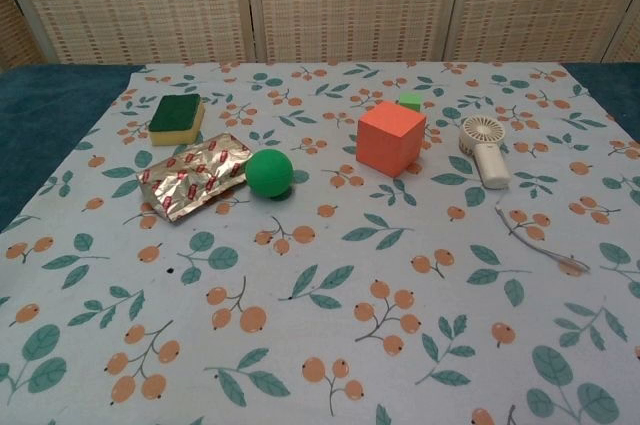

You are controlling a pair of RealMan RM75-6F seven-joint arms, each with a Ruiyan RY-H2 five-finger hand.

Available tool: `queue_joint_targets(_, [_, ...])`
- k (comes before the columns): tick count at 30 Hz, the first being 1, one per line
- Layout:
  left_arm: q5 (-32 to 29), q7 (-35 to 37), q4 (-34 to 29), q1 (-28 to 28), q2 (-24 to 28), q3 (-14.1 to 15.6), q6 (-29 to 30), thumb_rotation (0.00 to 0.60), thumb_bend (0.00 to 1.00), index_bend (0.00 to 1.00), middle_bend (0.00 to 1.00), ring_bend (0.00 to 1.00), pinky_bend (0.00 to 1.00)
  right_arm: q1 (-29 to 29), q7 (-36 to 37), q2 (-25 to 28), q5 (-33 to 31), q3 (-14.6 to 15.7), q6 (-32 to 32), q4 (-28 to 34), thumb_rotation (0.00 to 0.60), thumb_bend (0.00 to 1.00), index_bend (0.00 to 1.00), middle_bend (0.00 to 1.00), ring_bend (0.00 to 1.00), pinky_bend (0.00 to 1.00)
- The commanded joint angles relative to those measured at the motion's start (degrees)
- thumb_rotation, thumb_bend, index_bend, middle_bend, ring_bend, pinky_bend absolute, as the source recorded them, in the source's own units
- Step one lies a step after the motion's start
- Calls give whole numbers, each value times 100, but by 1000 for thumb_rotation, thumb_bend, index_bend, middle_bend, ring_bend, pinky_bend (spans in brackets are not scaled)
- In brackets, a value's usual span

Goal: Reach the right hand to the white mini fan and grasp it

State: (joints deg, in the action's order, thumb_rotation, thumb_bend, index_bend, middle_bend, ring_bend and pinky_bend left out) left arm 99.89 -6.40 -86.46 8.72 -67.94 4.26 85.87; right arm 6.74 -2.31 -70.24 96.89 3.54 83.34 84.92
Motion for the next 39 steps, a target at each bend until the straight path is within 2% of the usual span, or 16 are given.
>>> queue_joint_targets(1, [1, 69, -14, 0, 22, 0, 13, 600, 361, 319, 273, 346, 565, 0, -25, -4, -24, 0, -26, -8, 600, 262, 114, 260, 130, 404])
queue_joint_targets(8, [47, 132, 16, 27, -2, -12, 28, 600, 361, 320, 273, 346, 564, -4, -57, 27, -78, 16, -97, 30, 600, 262, 114, 259, 132, 404])
queue_joint_targets(11, [85, 194, 63, 62, -35, -11, 9, 600, 361, 320, 273, 346, 564, 32, -34, -4, -125, -25, -149, -11, 600, 263, 115, 294, 195, 421])
queue_joint_targets(13, [82, 246, 109, 96, -60, -20, -31, 600, 361, 320, 273, 346, 564, 63, 7, -41, -156, -71, -168, -72, 600, 267, 118, 400, 304, 477])
queue_joint_targets(16, [3, 344, 182, 140, -94, -46, -122, 600, 361, 320, 273, 346, 565, 193, 156, -105, -474, -213, -486, -111, 600, 329, 136, 615, 528, 657])
queue_joint_targets(21, [-68, 431, 186, 119, -47, -44, -114, 600, 362, 320, 273, 347, 565, 630, 508, 33, -1453, -548, -1638, 395, 600, 556, 167, 761, 659, 772])
queue_joint_targets(25, [-31, 460, 89, 69, 30, -35, 17, 600, 361, 320, 272, 346, 565, 1101, 437, 226, -2374, -921, -2559, 908, 600, 637, 158, 785, 678, 788])
queue_joint_targets(29, [1, 440, 100, 65, 21, -24, 35, 600, 361, 320, 273, 347, 564, 1438, 156, 143, -2933, -1208, -2865, 1052, 600, 667, 130, 790, 678, 788])
queue_joint_targets(34, [-58, 420, 99, 84, 16, -31, -47, 600, 361, 320, 273, 346, 565, 1625, 18, 54, -3281, -1353, -3010, 1062, 600, 679, 112, 792, 679, 788])
queue_joint_targets(37, [-94, 421, 71, 60, 50, -35, -26, 600, 362, 321, 273, 346, 565, 2013, -154, -215, -3979, -1616, -3342, 829, 600, 681, 110, 793, 679, 788])
queue_joint_targets(39, [-81, 427, 58, 50, 63, -36, 6, 600, 362, 321, 273, 346, 565, 2164, -236, -315, -4320, -1670, -3493, 710, 600, 682, 110, 793, 679, 789])
